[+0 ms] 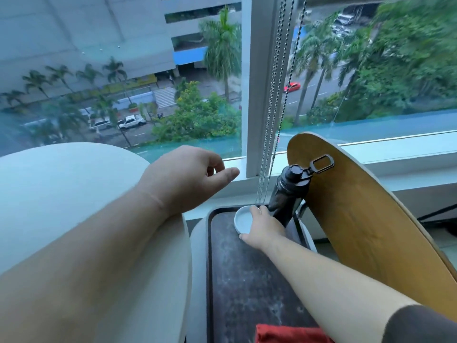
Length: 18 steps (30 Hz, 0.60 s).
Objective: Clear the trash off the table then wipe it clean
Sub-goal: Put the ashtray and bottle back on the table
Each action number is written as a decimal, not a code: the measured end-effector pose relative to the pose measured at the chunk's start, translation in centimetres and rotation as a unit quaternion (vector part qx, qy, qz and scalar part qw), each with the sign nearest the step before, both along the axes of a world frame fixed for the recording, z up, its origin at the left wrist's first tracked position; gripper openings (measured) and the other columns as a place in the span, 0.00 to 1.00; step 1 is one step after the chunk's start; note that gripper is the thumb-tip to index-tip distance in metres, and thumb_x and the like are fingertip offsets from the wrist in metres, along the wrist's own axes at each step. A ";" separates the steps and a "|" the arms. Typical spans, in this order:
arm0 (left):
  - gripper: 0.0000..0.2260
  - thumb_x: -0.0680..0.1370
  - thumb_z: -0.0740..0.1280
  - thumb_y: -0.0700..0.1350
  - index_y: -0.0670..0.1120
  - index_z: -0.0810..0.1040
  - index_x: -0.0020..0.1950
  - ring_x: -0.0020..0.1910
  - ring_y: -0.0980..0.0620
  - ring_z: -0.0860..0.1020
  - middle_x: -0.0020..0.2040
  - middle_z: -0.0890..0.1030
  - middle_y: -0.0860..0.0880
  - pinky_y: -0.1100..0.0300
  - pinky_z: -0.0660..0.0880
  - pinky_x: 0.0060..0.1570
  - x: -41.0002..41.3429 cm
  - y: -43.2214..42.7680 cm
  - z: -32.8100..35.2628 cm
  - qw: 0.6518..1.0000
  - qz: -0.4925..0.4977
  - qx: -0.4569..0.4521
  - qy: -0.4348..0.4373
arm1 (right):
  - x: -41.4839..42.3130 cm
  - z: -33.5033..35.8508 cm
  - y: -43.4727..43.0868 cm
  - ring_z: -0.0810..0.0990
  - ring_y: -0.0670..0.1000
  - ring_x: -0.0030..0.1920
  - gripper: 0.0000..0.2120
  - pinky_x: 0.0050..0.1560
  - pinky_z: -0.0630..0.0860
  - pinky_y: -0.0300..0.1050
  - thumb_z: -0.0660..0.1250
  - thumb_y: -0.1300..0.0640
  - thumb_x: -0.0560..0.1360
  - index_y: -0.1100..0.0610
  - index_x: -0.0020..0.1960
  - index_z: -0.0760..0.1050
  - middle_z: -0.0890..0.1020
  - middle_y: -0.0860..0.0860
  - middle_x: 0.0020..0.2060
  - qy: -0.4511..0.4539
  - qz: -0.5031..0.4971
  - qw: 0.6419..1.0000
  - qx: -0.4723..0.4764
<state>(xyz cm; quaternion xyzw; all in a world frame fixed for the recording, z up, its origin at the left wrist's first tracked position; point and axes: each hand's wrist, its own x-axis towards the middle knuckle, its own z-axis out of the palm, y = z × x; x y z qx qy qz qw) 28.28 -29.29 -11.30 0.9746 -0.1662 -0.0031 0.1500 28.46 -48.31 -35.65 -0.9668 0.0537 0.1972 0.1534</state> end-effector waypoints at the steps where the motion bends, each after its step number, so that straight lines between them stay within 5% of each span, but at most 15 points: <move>1: 0.22 0.77 0.61 0.71 0.56 0.82 0.46 0.39 0.56 0.79 0.41 0.82 0.56 0.54 0.80 0.42 0.0 -0.1 0.0 1.000 0.004 0.004 0.001 | 0.5 -0.4 0.2 0.79 0.59 0.63 0.42 0.50 0.78 0.51 0.72 0.37 0.72 0.49 0.78 0.58 0.62 0.52 0.75 0.008 -0.002 1.000 -0.002; 6: 0.21 0.77 0.61 0.71 0.57 0.82 0.46 0.40 0.58 0.78 0.41 0.81 0.57 0.55 0.79 0.42 0.1 -0.3 0.1 1.000 0.015 0.015 0.003 | 1.5 -1.5 1.0 0.77 0.58 0.67 0.50 0.53 0.79 0.52 0.73 0.36 0.71 0.51 0.83 0.51 0.60 0.54 0.76 0.011 -0.004 1.000 -0.028; 12: 0.19 0.78 0.62 0.69 0.56 0.82 0.47 0.39 0.60 0.78 0.41 0.82 0.57 0.58 0.76 0.38 0.0 -0.4 0.2 1.000 0.015 0.010 0.001 | 0.3 -1.9 1.5 0.77 0.53 0.62 0.49 0.49 0.79 0.49 0.74 0.27 0.62 0.56 0.70 0.65 0.71 0.52 0.64 -0.030 -0.015 0.997 -0.066; 18: 0.16 0.78 0.64 0.67 0.55 0.82 0.46 0.38 0.60 0.77 0.40 0.81 0.57 0.57 0.76 0.39 -0.1 -0.4 0.2 1.000 0.020 0.006 -0.001 | -2.0 -2.9 1.6 0.73 0.55 0.62 0.47 0.54 0.78 0.48 0.71 0.28 0.60 0.54 0.68 0.65 0.69 0.50 0.61 -0.065 0.029 0.996 -0.045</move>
